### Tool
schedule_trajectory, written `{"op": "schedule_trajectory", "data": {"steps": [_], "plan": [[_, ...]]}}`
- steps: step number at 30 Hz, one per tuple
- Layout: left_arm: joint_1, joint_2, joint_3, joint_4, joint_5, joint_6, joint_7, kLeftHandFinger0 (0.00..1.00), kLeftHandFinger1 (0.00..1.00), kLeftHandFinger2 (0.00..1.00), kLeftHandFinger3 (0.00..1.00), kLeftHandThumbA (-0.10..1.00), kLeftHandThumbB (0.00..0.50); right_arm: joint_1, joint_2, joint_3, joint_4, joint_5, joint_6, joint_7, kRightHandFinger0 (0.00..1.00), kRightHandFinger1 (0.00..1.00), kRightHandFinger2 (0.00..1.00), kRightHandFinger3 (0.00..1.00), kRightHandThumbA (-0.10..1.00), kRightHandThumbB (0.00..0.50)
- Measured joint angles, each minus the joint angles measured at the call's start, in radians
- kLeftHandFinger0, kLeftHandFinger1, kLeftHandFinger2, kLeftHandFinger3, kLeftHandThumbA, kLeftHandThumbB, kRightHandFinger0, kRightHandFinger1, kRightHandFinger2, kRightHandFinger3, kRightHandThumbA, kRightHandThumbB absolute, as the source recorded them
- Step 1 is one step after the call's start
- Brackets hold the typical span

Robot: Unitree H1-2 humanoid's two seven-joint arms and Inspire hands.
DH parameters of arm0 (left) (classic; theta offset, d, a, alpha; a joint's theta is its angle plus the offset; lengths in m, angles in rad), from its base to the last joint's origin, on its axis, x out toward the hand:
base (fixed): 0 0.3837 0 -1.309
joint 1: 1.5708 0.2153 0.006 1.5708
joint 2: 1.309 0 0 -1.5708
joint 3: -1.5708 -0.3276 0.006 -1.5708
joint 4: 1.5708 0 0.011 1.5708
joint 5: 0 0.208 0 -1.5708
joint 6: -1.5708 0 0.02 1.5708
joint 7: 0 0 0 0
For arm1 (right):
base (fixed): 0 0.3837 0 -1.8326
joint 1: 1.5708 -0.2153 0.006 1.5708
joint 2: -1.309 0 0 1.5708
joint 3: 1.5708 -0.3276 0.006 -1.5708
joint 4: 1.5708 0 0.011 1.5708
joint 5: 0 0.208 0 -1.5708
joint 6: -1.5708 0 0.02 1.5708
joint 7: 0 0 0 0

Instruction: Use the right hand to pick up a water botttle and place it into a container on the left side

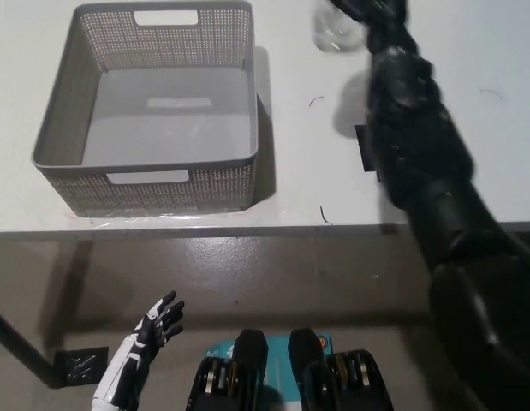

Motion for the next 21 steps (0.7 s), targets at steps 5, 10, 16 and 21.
{"op": "schedule_trajectory", "data": {"steps": [5, 10, 16, 21], "plan": [[0.001, 0.0, -0.007, 0.0, 0.002, 0.0, 0.0, 1.0, 1.0, 1.0, 1.0, 1.0, 0.258, -0.032, 0.088, 0.03, -0.035, -0.004, 0.0, -0.008, 0.0, 0.19, 0.56, 0.66, -0.1, 0.102], [0.001, 0.001, -0.011, -0.003, 0.018, 0.0, 0.0, 1.0, 1.0, 1.0, 1.0, 1.0, 0.242, -0.06, 0.148, 0.085, 0.005, -0.031, 0.001, -0.026, 0.0, 0.12, 0.52, 0.51, -0.1, 0.117], [-0.001, 0.002, -0.011, -0.003, 0.021, 0.0, 0.0, 1.0, 1.0, 1.0, 1.0, 1.0, 0.249, -0.087, 0.184, 0.114, 0.178, -0.039, -0.013, -0.038, 0.0, 0.24, 0.67, 0.56, -0.1, 0.125], [-0.008, 0.002, -0.011, -0.003, 0.02, 0.0, -0.001, 1.0, 1.0, 1.0, 1.0, 1.0, 0.231, -0.086, 0.199, 0.134, 0.307, -0.047, -0.014, -0.054, 0.0, 0.35, 0.77, 0.7, -0.1, 0.09]]}}
